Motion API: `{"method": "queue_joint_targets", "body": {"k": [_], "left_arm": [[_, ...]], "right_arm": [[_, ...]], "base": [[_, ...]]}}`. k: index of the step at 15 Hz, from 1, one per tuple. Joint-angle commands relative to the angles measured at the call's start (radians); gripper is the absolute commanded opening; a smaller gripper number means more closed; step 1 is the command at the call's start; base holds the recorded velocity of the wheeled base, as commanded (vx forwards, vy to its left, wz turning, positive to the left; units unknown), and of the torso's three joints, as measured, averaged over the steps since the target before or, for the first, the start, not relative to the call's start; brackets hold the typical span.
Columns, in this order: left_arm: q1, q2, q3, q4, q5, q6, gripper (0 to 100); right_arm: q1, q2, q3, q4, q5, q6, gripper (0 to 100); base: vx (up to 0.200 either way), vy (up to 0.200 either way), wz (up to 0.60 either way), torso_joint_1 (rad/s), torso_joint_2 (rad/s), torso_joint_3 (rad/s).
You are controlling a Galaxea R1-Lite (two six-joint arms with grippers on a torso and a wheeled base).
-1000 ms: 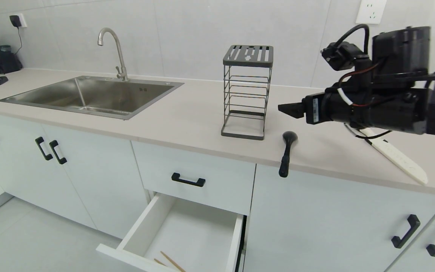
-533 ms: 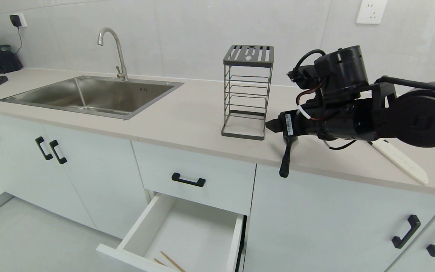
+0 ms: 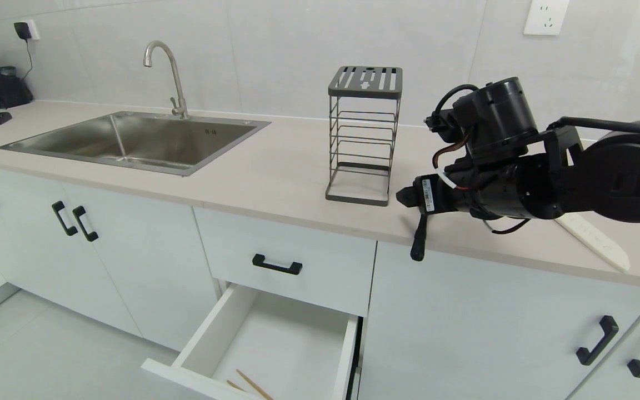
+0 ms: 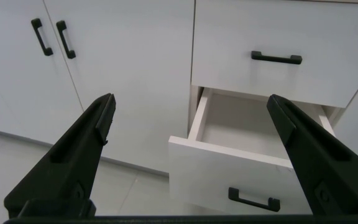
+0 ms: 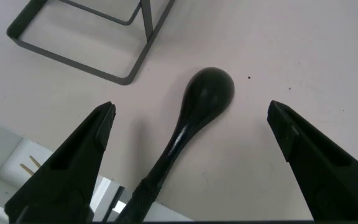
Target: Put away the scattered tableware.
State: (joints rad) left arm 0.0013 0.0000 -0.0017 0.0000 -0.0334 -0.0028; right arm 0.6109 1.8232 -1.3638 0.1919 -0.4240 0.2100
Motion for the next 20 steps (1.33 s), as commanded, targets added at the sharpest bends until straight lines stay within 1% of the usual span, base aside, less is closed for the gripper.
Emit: {"method": "queue_joint_targets", "body": {"k": [1, 4, 9, 15, 16, 20], "left_arm": [[0.000, 0.002, 0.000, 0.000, 0.001, 0.000, 100], [0.000, 0.002, 0.000, 0.000, 0.000, 0.000, 100], [0.000, 0.002, 0.000, 0.000, 0.001, 0.000, 100], [0.000, 0.002, 0.000, 0.000, 0.000, 0.000, 100], [0.000, 0.002, 0.000, 0.000, 0.000, 0.000, 100], [0.000, 0.002, 0.000, 0.000, 0.000, 0.000, 100]], "right_arm": [[0.001, 0.011, 0.002, 0.001, 0.001, 0.002, 100], [0.015, 0.051, 0.003, 0.000, 0.001, 0.045, 100], [0.018, 0.093, 0.000, -0.002, 0.001, 0.049, 100], [-0.002, 0.103, -0.004, -0.003, 0.001, 0.075, 100], [-0.006, 0.103, -0.004, -0.005, 0.001, 0.080, 0], [-0.034, 0.116, -0.006, -0.005, -0.001, 0.083, 0]], "base": [[0.000, 0.000, 0.00, 0.000, 0.00, 0.000], [0.000, 0.000, 0.00, 0.000, 0.00, 0.000], [0.000, 0.000, 0.00, 0.000, 0.00, 0.000], [0.000, 0.000, 0.00, 0.000, 0.00, 0.000], [0.000, 0.000, 0.00, 0.000, 0.00, 0.000], [0.000, 0.000, 0.00, 0.000, 0.00, 0.000]]}}
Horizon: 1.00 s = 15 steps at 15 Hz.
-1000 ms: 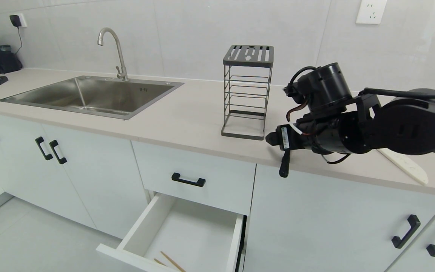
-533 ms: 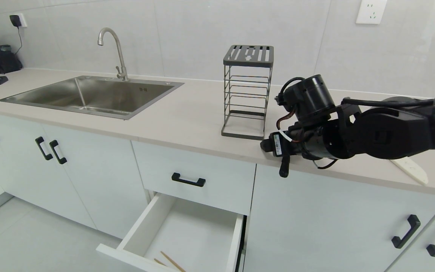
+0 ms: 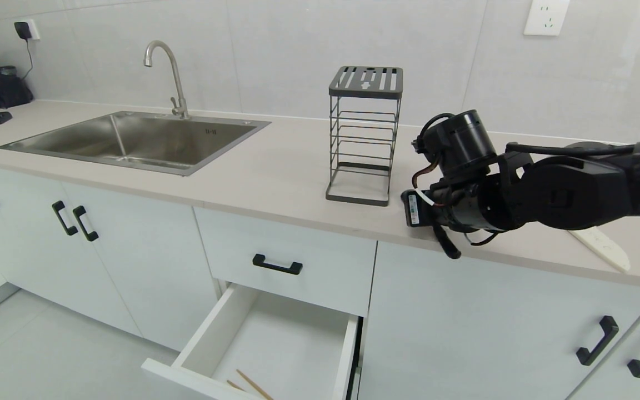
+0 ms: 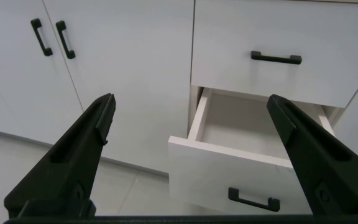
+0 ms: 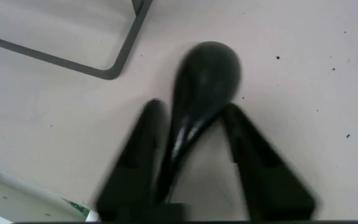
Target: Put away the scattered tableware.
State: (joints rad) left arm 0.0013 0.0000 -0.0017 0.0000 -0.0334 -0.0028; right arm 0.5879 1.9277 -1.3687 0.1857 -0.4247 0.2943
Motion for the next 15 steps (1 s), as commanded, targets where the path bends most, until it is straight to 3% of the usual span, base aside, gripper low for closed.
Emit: {"method": "queue_joint_targets", "body": {"k": [1, 5, 11, 14, 15], "left_arm": [[0.000, 0.002, 0.000, 0.000, 0.000, 0.000, 100], [0.000, 0.002, 0.000, 0.000, 0.000, 0.000, 100], [0.000, 0.002, 0.000, 0.000, 0.000, 0.000, 100], [0.000, 0.002, 0.000, 0.000, 0.000, 0.000, 100], [0.000, 0.002, 0.000, 0.000, 0.000, 0.000, 100]], "right_arm": [[-0.034, 0.019, -0.007, 0.001, -0.002, -0.004, 0], [-0.120, 0.014, -0.030, -0.028, 0.001, -0.024, 0], [-0.152, -0.010, -0.050, -0.032, 0.006, -0.029, 0], [-0.229, -0.010, -0.102, -0.032, 0.014, -0.144, 0], [-0.260, -0.010, -0.112, -0.031, 0.058, -0.219, 0]], "base": [[0.000, 0.000, 0.00, 0.000, 0.00, 0.000], [0.000, 0.000, 0.00, 0.000, 0.00, 0.000], [0.000, 0.000, 0.00, 0.000, 0.00, 0.000], [0.000, 0.000, 0.00, 0.000, 0.00, 0.000], [0.000, 0.000, 0.00, 0.000, 0.00, 0.000]]}}
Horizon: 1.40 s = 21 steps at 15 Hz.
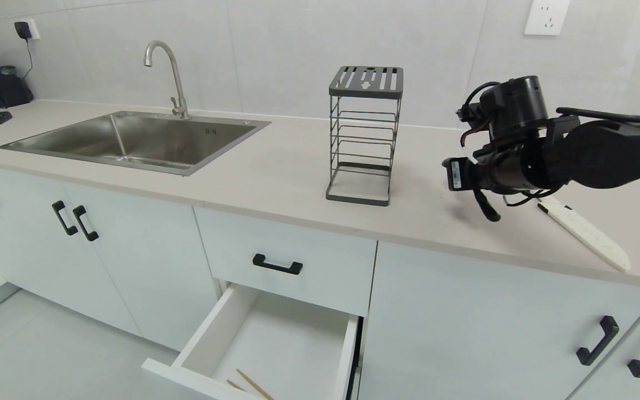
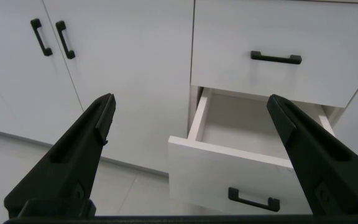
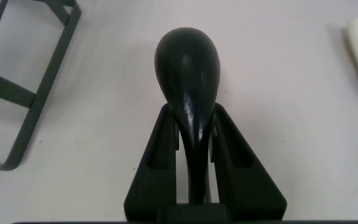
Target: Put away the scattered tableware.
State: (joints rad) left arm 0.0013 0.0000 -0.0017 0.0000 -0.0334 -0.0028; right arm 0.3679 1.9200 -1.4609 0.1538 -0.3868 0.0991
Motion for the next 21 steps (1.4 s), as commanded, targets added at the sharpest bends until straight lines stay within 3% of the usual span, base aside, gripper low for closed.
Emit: {"method": "queue_joint_targets", "body": {"k": [1, 3, 5, 9, 16, 21], "left_arm": [[0.000, 0.002, 0.000, 0.000, 0.000, 0.000, 100], [0.000, 0.002, 0.000, 0.000, 0.000, 0.000, 100], [0.000, 0.002, 0.000, 0.000, 0.000, 0.000, 100], [0.000, 0.002, 0.000, 0.000, 0.000, 0.000, 100], [0.000, 0.002, 0.000, 0.000, 0.000, 0.000, 100], [0.000, 0.002, 0.000, 0.000, 0.000, 0.000, 100]], "right_arm": [[-0.046, -0.003, -0.015, 0.001, 0.052, -0.072, 0], [-0.030, -0.001, 0.013, 0.003, 0.106, -0.110, 0], [-0.004, 0.002, 0.057, 0.001, 0.223, -0.142, 0], [-0.046, 0.005, 0.085, 0.001, 0.338, -0.314, 0], [-0.072, -0.072, 0.105, -0.096, 0.437, -0.389, 0], [0.003, -0.197, 0.353, -0.134, 0.493, -0.392, 0]], "base": [[0.000, 0.000, 0.00, 0.000, 0.00, 0.000], [0.000, 0.000, 0.00, 0.000, 0.00, 0.000], [0.000, 0.000, 0.00, 0.000, 0.00, 0.000], [0.000, 0.000, 0.00, 0.000, 0.00, 0.000], [0.000, 0.000, 0.00, 0.000, 0.00, 0.000], [0.000, 0.000, 0.00, 0.000, 0.00, 0.000]]}}
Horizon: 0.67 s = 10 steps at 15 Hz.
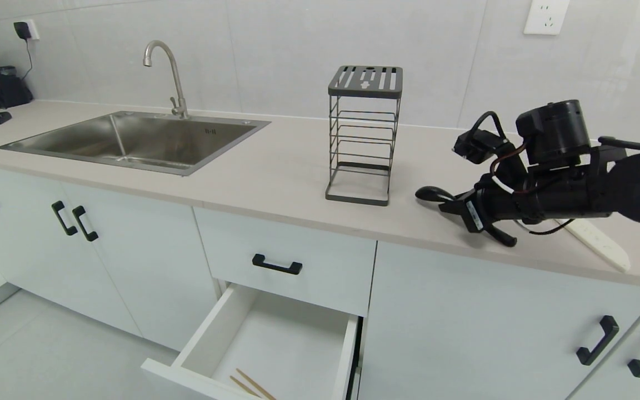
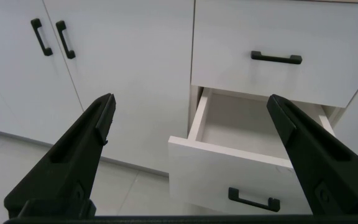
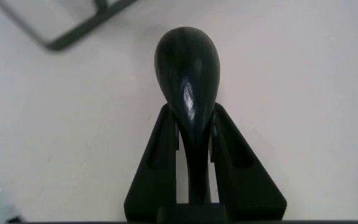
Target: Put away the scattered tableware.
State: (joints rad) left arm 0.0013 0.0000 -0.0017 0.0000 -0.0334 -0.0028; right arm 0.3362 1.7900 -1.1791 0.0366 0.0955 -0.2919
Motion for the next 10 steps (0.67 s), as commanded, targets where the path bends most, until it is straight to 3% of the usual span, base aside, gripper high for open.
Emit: {"method": "queue_joint_targets", "body": {"k": [1, 7, 10], "left_arm": [[0.000, 0.002, 0.000, 0.000, 0.000, 0.000, 100], [0.000, 0.002, 0.000, 0.000, 0.000, 0.000, 100], [0.000, 0.002, 0.000, 0.000, 0.000, 0.000, 100]], "right_arm": [[0.072, -0.086, 0.102, -0.053, 0.010, -0.001, 0], [0.311, -0.090, 0.067, -0.078, 0.001, 0.011, 0], [0.517, 0.031, 0.006, -0.090, -0.069, 0.096, 0]], "base": [[0.000, 0.000, 0.00, 0.000, 0.00, 0.000], [0.000, 0.000, 0.00, 0.000, 0.00, 0.000], [0.000, 0.000, 0.00, 0.000, 0.00, 0.000]]}}
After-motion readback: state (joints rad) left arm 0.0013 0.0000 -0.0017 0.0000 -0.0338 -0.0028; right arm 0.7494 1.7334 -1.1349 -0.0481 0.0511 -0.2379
